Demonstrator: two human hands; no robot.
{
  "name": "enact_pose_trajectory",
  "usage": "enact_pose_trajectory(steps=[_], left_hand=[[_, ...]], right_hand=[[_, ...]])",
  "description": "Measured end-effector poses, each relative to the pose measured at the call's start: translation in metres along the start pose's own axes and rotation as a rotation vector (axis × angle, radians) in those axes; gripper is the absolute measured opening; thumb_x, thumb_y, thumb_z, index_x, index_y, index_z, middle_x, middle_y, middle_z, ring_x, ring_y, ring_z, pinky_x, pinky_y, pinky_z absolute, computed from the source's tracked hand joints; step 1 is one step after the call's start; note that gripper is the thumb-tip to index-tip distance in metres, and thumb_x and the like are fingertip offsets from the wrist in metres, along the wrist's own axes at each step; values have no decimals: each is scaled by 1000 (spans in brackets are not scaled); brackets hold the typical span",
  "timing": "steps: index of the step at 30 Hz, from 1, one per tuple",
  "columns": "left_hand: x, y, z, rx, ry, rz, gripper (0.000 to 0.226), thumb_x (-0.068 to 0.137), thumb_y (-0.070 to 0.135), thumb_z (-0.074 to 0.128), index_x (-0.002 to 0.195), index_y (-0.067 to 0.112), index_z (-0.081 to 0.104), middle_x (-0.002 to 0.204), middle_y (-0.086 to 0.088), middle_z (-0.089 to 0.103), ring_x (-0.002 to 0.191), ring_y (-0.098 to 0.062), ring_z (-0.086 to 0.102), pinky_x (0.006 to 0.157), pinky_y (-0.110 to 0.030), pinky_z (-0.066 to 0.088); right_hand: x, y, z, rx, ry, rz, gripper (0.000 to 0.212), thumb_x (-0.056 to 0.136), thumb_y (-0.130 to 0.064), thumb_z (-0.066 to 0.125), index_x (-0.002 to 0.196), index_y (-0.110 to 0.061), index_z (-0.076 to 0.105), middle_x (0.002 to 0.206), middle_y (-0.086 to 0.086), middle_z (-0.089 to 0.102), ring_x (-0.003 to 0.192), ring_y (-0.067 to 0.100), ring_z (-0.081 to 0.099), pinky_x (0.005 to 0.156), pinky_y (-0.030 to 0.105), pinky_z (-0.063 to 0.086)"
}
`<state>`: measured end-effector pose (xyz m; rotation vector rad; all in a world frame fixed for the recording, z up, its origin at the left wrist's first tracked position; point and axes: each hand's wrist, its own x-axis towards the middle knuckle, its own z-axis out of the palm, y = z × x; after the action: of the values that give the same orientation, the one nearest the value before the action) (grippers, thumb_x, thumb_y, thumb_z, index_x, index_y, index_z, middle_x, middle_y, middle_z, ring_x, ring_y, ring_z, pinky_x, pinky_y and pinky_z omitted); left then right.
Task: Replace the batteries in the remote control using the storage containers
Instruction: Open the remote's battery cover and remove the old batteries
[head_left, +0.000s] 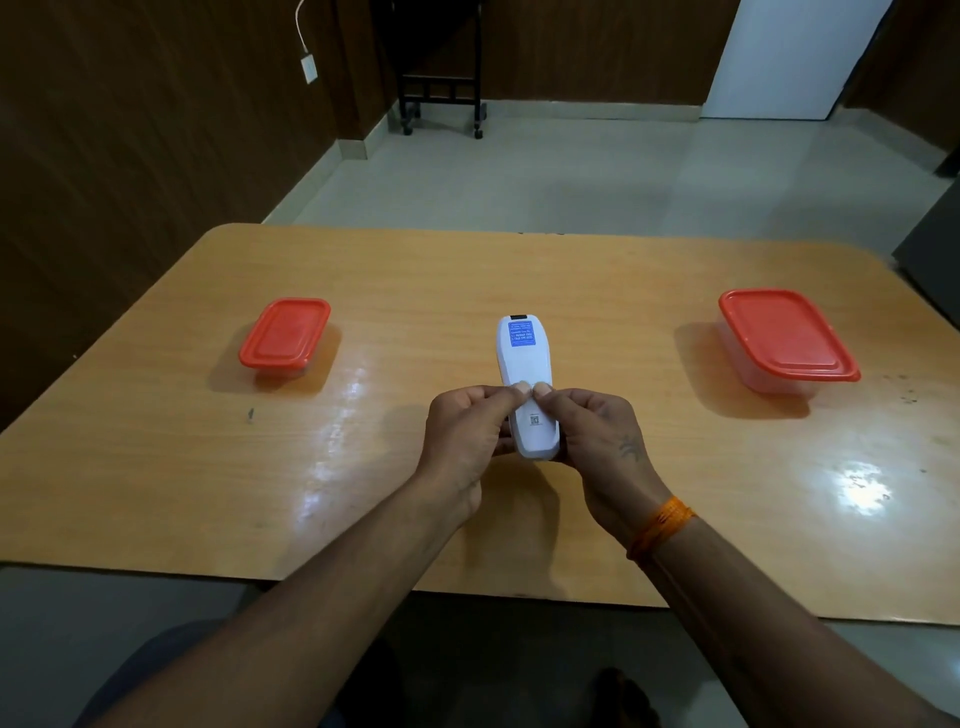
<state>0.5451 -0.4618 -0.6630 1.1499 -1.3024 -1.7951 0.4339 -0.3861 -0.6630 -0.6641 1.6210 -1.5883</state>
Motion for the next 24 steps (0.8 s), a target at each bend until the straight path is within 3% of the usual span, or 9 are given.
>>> enact_pose_trajectory(steps=[3,7,13,18,21,24], left_hand=[[0,0,2,-11,25,-13,32,93,35,76,94,3,77,91,-12,82,88,-31,80,78,-41,65],[1,-3,7,11,31,-8,36,94,35,75,97,-1,76,94,-13,81,94,-35,78,85,-49,64],[1,-7,9,8,55,10,24,95,25,73,104,3,75,101,-13,80,98,-34,77,86,-46,63],[0,-1,5,-24,17,-29,23,95,24,73,104,3,76,96,-12,81,89,-29,78,75,-37,62],[0,10,2,-63,-5,-62,25,96,30,71,106,7,77,91,-10,81,80,-24,77,71,-36,61],[5,12,-2,-80,4,-54,25,98,28,70,108,6,76,99,-12,81,89,-30,78,72,-37,62]], right_hand=[[-2,-1,3,-8,4,17,35,97,-33,72,90,1,77,87,18,80,85,36,79,79,51,64],[-1,3,5,-50,56,-18,51,96,-42,71,85,8,73,85,22,78,85,38,77,74,50,64],[-1,8,5,-21,75,-40,40,99,-33,70,87,5,75,84,18,78,74,22,74,62,29,60],[-2,6,4,-3,26,-22,37,100,-34,68,92,1,79,89,18,80,89,38,77,83,51,63],[1,-6,-3,-24,-61,6,33,100,-37,67,92,-8,80,90,12,82,88,30,80,85,52,64],[3,-7,-4,-96,-48,9,29,98,-42,69,89,-17,80,87,5,82,83,22,78,80,51,63]])
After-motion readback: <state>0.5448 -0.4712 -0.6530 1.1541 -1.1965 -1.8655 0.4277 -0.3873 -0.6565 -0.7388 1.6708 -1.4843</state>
